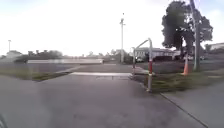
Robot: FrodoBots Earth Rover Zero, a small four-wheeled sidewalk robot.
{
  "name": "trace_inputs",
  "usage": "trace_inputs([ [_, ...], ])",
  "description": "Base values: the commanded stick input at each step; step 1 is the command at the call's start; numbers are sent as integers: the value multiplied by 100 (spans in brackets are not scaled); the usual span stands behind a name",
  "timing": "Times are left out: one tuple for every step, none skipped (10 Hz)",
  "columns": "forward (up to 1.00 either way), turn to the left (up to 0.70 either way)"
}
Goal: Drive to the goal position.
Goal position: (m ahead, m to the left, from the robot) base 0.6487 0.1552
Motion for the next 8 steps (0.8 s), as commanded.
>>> trace_inputs([
  [45,0],
  [45,0],
  [45,0],
  [0,0],
  [0,0],
  [0,0],
  [0,0],
  [0,0],
])
